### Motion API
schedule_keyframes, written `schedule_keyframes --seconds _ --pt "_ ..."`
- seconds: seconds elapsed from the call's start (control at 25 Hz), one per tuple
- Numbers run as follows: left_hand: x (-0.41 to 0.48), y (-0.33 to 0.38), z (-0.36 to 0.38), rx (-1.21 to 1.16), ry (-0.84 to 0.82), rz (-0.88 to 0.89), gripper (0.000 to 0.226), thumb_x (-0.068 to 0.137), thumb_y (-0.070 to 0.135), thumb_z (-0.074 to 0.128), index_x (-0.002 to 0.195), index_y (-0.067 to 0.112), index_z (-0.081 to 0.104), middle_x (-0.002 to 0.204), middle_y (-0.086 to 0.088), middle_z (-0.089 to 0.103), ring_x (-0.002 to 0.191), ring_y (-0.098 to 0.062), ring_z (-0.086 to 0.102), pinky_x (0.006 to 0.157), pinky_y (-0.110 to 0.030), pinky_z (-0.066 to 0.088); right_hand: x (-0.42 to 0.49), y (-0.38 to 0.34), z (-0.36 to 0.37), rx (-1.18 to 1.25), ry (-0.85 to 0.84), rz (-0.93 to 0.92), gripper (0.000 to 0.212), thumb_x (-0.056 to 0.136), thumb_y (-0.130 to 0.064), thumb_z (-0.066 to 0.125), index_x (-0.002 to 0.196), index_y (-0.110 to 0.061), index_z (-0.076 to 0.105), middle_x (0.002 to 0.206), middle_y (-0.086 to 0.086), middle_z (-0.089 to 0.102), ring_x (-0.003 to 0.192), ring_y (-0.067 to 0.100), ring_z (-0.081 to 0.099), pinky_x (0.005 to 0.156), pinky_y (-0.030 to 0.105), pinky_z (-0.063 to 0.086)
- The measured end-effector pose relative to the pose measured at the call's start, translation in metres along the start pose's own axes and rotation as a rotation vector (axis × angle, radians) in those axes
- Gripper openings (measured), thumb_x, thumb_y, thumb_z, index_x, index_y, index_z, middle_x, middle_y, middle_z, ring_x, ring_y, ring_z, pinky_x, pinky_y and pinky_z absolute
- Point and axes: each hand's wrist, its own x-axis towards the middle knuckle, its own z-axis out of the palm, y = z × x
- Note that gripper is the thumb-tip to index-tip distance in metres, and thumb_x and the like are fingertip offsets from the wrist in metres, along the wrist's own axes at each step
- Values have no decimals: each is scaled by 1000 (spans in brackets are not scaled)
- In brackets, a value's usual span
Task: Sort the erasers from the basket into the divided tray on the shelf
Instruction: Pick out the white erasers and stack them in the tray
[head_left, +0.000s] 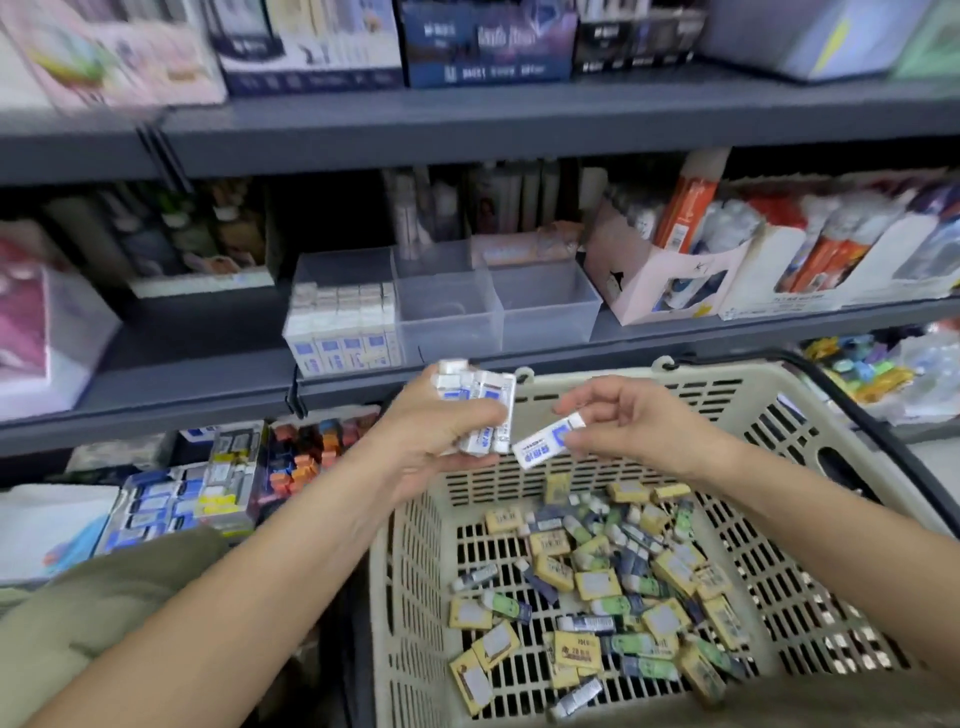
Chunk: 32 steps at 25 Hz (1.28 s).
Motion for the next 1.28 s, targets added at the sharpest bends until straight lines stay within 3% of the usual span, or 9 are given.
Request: schedule_keyframes --seconds 0.28,0.48,0.6,0.68,0.8,0.96,1.12,1.2,1.28 --pt "15 47 -65 -71 122 135 25 78 -2 68 94 14 56 63 -4 66 55 -15 64 58 -35 59 62 -50 27 59 79 -99 20 83 6 61 94 -11 64 74 8 66 62 10 65 56 17 49" --pt "26 64 -112 -108 201 210 29 76 -2 68 94 17 55 67 -2 66 56 -15 65 54 -32 57 134 -88 51 37 182 -185 14 83 5 62 91 -5 64 66 6 68 58 5 66 56 16 53" --pt "34 69 -146 -137 271 222 27 76 -1 70 93 15 56 68 -3 67 58 -16 66 55 -33 57 187 -106 67 -43 270 -212 16 84 2 62 85 -14 64 86 17 68 70 15 68 74 28 57" --pt "40 70 -166 -169 310 204 23 77 0 70 94 11 58 73 -7 68 65 -18 67 57 -35 57 221 -111 79 -292 318 -216 14 85 -8 62 97 -14 68 103 16 69 93 27 65 91 38 50" --pt "49 70 -190 -213 346 200 12 79 -1 68 88 6 63 69 -10 70 63 -19 69 54 -32 57 257 -114 101 -563 241 -285 22 89 -19 59 109 -12 66 115 9 66 108 26 59 97 37 43" --pt "58 68 -207 -256 369 203 18 75 -2 70 89 6 63 67 -7 71 63 -18 70 54 -34 57 283 -114 118 -689 73 -274 16 88 -27 59 102 -21 63 103 -1 67 94 15 60 82 24 45" --pt "66 68 -214 -328 380 173 25 71 -6 72 91 5 62 67 -9 71 69 -23 68 55 -37 57 289 -108 128 -632 -35 -240 9 90 -25 56 93 -23 64 83 -17 60 81 5 58 66 12 40" --pt "68 69 -215 -360 367 161 25 70 -7 73 89 6 62 66 -9 71 70 -24 68 54 -37 56 286 -107 131 -714 -78 -226 19 94 -27 48 102 -22 65 93 -13 62 82 4 54 62 10 34" --pt "68 68 -215 -369 349 156 28 69 -7 73 88 8 61 69 -9 70 74 -25 68 54 -38 56 280 -110 131 -762 -86 -208 26 98 -30 41 111 -23 63 110 -5 63 93 9 55 71 17 36"
